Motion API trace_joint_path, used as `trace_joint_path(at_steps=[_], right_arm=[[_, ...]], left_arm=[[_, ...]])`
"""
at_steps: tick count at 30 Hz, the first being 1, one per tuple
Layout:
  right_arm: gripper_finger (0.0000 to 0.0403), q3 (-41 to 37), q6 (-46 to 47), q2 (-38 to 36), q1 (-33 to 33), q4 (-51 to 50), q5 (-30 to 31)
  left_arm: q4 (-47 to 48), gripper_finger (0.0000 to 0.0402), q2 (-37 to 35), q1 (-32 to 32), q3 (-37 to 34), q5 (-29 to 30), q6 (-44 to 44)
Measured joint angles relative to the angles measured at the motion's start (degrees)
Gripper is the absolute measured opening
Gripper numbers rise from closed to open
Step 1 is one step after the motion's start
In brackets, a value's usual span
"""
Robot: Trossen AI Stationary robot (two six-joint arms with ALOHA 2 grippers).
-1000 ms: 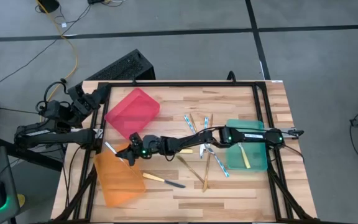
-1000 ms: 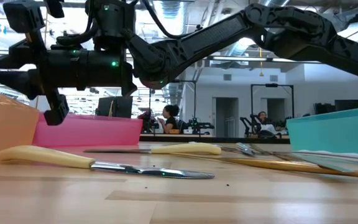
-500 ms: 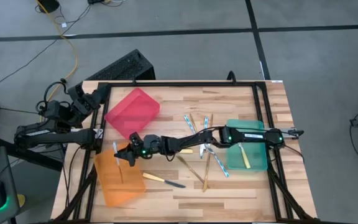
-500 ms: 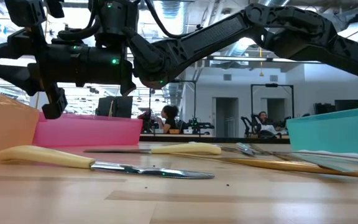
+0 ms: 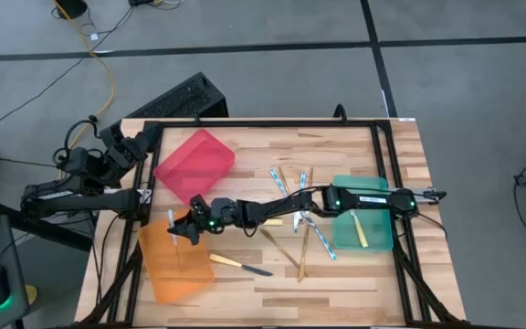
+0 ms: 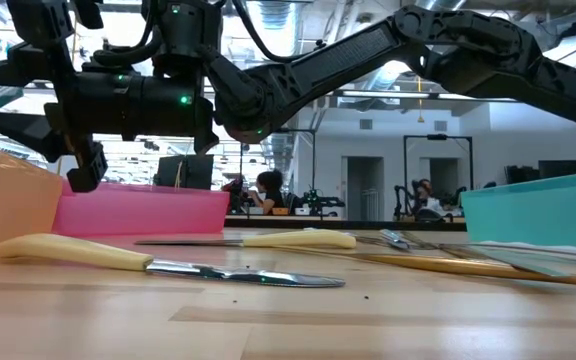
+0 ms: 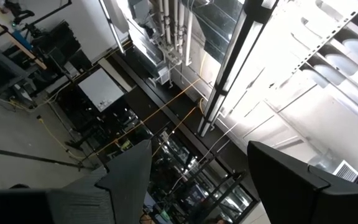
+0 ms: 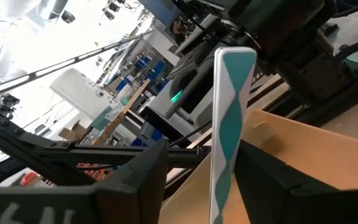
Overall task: Sort silverware by color (type)
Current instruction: Put the blue knife into the orange bin
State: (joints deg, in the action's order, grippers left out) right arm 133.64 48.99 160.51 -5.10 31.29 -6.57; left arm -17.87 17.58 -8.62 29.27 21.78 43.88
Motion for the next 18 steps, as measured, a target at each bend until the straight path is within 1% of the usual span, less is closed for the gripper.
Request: trace_joint_path(at_steps=[4,10,14,18], right_arm=[[0.0206,0.00,-2.08,-0.01,0.00,0.02,0.00],[0.0206,0.02,-12.76,-1.45,-0.07,-2.12,-0.97],[0.0206,0.02,-16.17,-2.10,-0.07,-3.86,-1.31],[0.0206,0.00,-21.78,-2.12,0.12,-6.38,-1.37]], left_arm=[[0.01,0.0247,0.00,0.02,0.01,0.02,0.02],[0.32,0.0247,0.00,0.01,0.01,0.04,0.02],[0.38,0.0247,-0.02,0.02,0.00,0.04,0.02],[0.40,0.0247,-0.01,0.02,0.01,-0.04,0.02]])
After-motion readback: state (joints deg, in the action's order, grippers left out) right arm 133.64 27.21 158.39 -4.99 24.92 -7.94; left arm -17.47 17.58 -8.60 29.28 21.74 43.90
